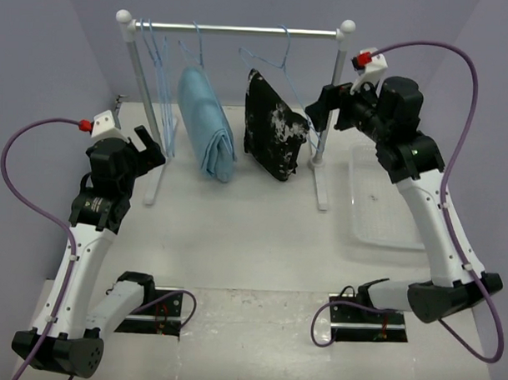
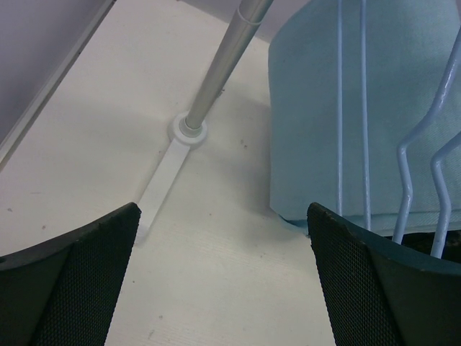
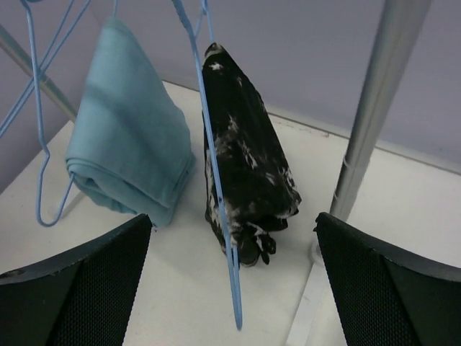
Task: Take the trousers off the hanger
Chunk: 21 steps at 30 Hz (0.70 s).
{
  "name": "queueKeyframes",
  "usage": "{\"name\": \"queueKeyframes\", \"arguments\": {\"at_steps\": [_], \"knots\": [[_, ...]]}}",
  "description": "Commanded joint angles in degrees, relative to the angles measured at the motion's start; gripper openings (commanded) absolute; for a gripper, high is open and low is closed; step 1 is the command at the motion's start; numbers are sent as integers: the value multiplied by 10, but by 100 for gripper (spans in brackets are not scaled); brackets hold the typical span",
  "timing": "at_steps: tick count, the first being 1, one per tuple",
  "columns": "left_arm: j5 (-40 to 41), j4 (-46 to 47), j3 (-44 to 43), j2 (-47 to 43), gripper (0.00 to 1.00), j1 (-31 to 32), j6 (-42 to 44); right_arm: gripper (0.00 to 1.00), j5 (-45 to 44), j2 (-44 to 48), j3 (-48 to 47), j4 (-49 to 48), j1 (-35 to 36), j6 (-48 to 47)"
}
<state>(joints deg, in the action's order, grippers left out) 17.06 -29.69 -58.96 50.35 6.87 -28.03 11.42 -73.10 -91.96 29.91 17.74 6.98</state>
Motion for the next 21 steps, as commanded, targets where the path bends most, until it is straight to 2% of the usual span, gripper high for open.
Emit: {"name": "queueKeyframes", "arguments": {"at_steps": [1, 5, 8, 11, 12, 13, 14, 16, 17, 21], "knots": [[-21, 10, -10, -2, 100, -4, -2, 97, -35, -66, -62, -4, 26, -64], [-26, 8, -12, -9, 100, -4, -1, 86, -57, -155, -126, 14, 39, -88], [-25, 6, -12, -12, 100, -4, 1, 79, -47, -173, -128, 4, 51, -97], [-26, 5, -12, -12, 100, -4, 0, 64, -57, -191, -127, -6, 66, -108], [-26, 5, -12, -11, 100, -4, 0, 58, -62, -196, -128, -10, 69, -108], [-24, 5, -12, -10, 100, -4, 1, 44, -65, -202, -128, -13, 72, -109], [-23, 4, -12, -9, 100, -4, 1, 39, -67, -205, -129, -21, 74, -111], [-26, 4, -12, -8, 100, -4, 0, 18, -73, -207, -125, -34, 76, -110], [-28, 4, -12, -7, 100, -4, 0, 0, -77, -206, -124, -48, 77, -109], [-33, 4, -18, -4, 100, -4, 0, 0, -66, -190, -114, -88, 76, -116]]}}
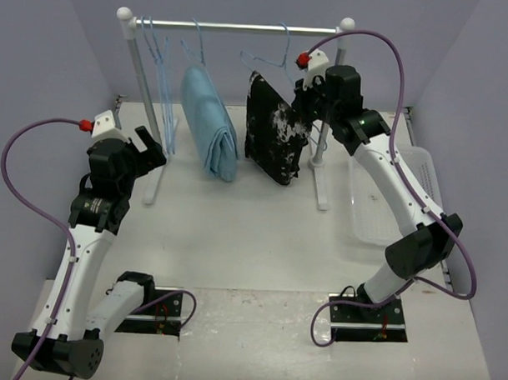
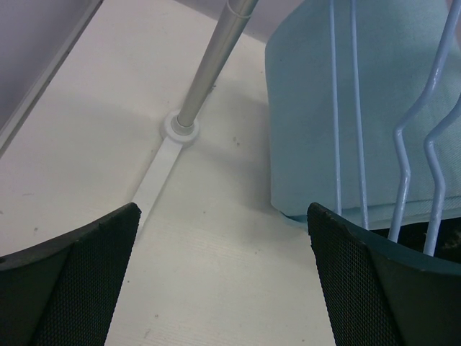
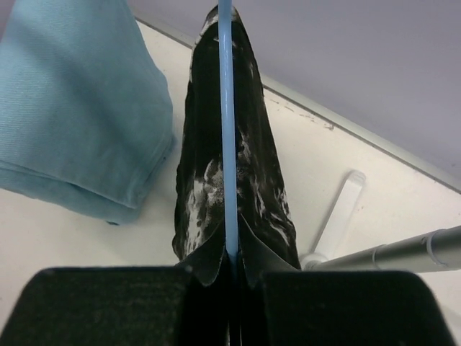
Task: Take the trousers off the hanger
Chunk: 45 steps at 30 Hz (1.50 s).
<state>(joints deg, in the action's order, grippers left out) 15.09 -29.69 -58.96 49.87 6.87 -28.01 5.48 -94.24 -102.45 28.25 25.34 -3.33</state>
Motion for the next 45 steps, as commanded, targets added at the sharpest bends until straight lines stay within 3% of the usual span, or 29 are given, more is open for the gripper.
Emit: {"name": "queueKeyframes", "arguments": {"at_steps": [1, 15, 20, 24, 29, 32, 36, 41, 45], "knots": [[-16, 4, -22, 1, 100, -4, -1, 0, -1, 28, -6, -86, 1, -18], [-134, 51, -42, 12, 100, -3, -15, 0, 30, 155, 95, -369, 3, 73], [-181, 61, -78, 10, 100, -2, 1, 0, 36, 166, 99, -408, 4, 88], [-215, 75, -99, 8, 100, 0, -6, 0, 37, 177, 88, -370, 6, 100], [-291, 111, -129, 14, 100, 14, -18, 0, 30, 229, 169, -372, 8, 112], [-296, 148, -139, 17, 100, 44, -32, 0, 17, 272, 226, -386, 9, 121], [-249, 180, -179, 68, 100, 167, -28, 0, 6, 310, 253, -385, 15, 118], [-228, 201, -255, 192, 100, 311, -10, 0, 6, 342, 279, -369, 23, 121], [-208, 236, -309, 268, 100, 370, -11, 0, -20, 369, 324, -375, 57, 126]]}}
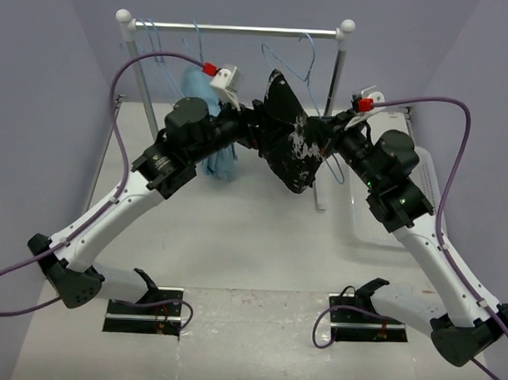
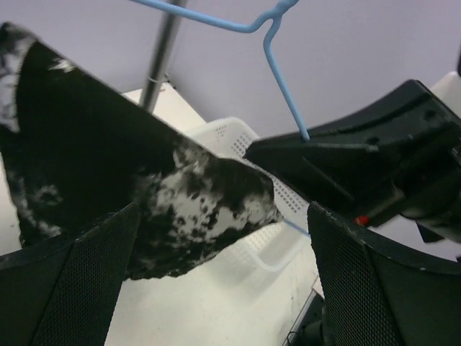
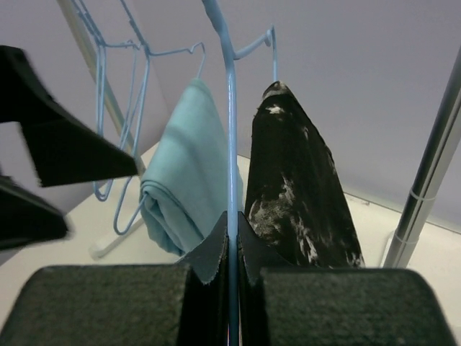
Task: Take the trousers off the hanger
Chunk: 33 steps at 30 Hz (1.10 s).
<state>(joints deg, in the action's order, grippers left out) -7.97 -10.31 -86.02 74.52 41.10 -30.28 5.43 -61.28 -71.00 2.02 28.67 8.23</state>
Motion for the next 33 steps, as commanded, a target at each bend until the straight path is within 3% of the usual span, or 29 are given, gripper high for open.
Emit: {"name": "queueKeyframes", "arguments": {"at_steps": [1, 4, 9, 13, 21, 26, 29, 30, 33], "knots": [[63, 66, -48, 41, 100, 41, 8, 0, -20, 50, 28, -122, 36, 10], [126, 120, -45, 69, 100, 48, -4, 0, -35, 63, 47, -126, 59, 9], [138, 184, -36, 84, 100, 49, -50, 0, -68, 70, 70, -127, 89, 5], [151, 212, -24, 91, 94, 50, -64, 0, -66, 73, 85, -132, 101, 13], [119, 164, -45, 120, 72, 53, -71, 0, -97, 67, 84, -142, 122, 8], [172, 146, -15, 92, 79, 72, -58, 0, -125, 52, 68, -127, 121, -1], [190, 151, -20, 90, 66, 75, -39, 0, -104, 47, 71, -127, 122, -1], [190, 154, -23, 91, 55, 77, -33, 0, -97, 45, 75, -127, 122, 3], [181, 159, -43, 105, 42, 79, -4, 0, -84, 37, 76, -122, 123, 6]]}}
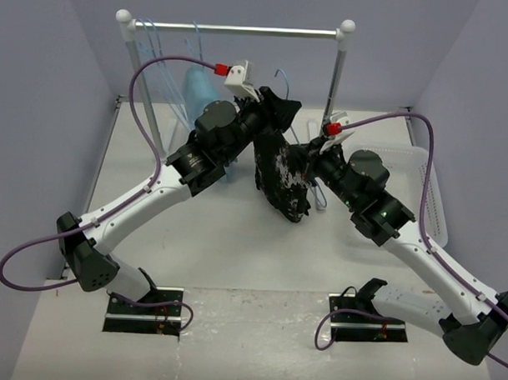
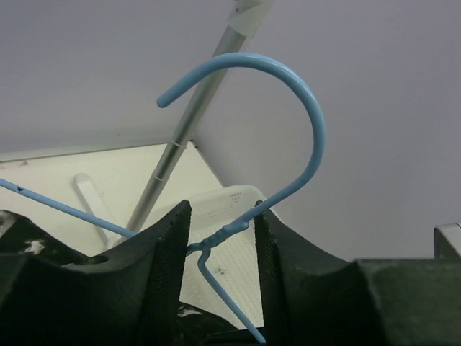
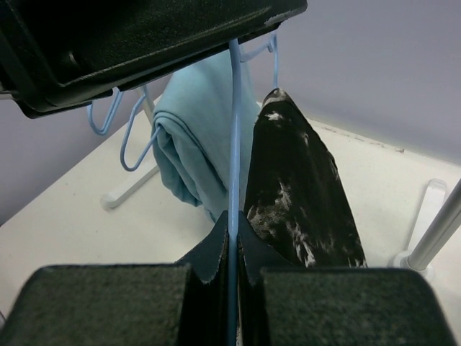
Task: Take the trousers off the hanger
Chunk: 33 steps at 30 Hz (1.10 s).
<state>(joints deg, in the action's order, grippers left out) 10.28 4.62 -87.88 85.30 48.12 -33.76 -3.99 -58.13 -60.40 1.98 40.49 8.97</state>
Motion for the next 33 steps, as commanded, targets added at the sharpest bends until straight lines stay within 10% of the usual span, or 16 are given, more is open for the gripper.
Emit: {"name": "queueKeyframes", "arguments": {"at_steps": [1, 7, 12, 18, 20, 33], "knots": [[-3, 8, -34, 7, 41, 10, 46, 0, 9, 3, -31, -119, 4, -2], [11, -20, -64, 29, 0, 18, 130, 0, 11, 6, -45, -98, 4, 1], [-25, -10, -72, 26, 0, 19, 229, 4, 31, 2, -90, 5, 5, 10], [-77, 22, -47, -2, 0, 19, 288, 80, 85, 26, -115, 81, 5, 32], [-100, 22, -45, -7, 0, 19, 309, 91, 90, 34, -127, 108, 4, 46], [-136, 101, 63, -84, 0, 18, 359, 96, -160, 141, -104, 302, 3, 183]]}}
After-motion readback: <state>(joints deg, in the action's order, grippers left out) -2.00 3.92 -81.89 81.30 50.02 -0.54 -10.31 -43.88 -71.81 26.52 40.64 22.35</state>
